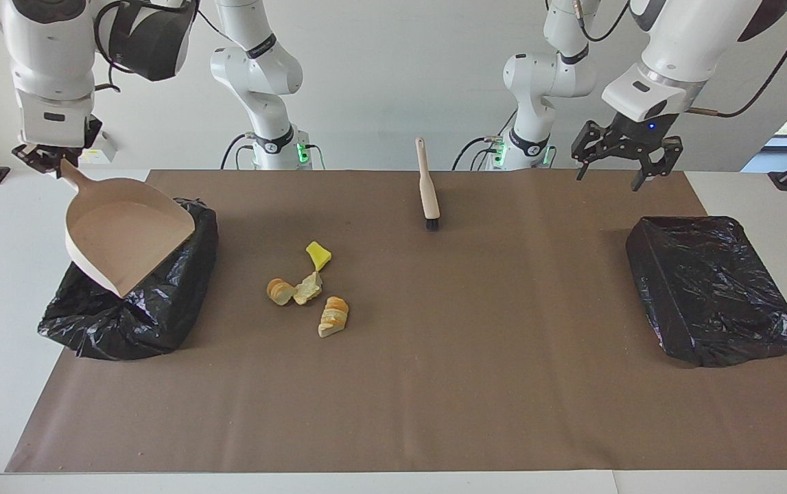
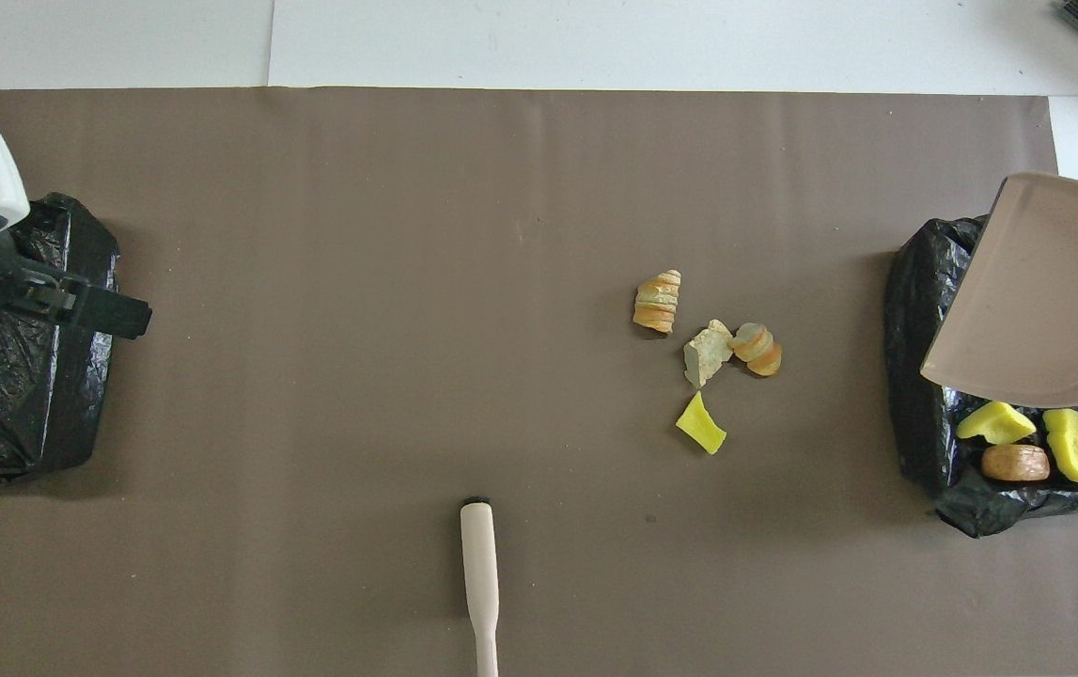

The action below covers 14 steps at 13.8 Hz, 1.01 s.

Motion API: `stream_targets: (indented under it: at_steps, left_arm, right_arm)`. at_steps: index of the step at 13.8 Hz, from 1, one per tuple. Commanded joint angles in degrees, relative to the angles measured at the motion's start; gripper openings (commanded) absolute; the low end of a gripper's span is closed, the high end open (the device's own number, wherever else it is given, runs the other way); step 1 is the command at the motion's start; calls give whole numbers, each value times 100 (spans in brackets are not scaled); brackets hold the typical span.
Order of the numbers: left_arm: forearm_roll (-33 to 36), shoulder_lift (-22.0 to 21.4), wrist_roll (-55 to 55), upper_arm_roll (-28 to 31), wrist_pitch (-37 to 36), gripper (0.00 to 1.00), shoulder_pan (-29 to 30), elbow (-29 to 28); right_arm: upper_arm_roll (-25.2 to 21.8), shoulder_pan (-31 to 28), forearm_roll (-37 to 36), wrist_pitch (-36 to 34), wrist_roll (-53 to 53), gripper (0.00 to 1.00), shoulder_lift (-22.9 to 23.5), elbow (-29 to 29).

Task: Sweep and dump trash in bin
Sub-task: 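Bring the empty dustpan back and set it on the mat with the right gripper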

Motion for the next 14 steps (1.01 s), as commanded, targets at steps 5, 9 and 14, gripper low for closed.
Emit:
stream_targets:
  at_steps: [5, 9, 14]
  left_arm:
    - [101, 39, 232, -44, -421, 100, 288, 394]
    - [84, -83, 223, -53, -430, 100, 288, 333]
    - [75, -163, 205, -36, -421, 100, 297, 192]
  right_arm:
    - [8, 1897, 1772, 238, 5349, 0, 17, -804]
    - [8, 3217, 2396, 1450, 8180, 0, 975, -541]
    - [8, 4105, 2872, 2531, 9679, 0, 1950, 154]
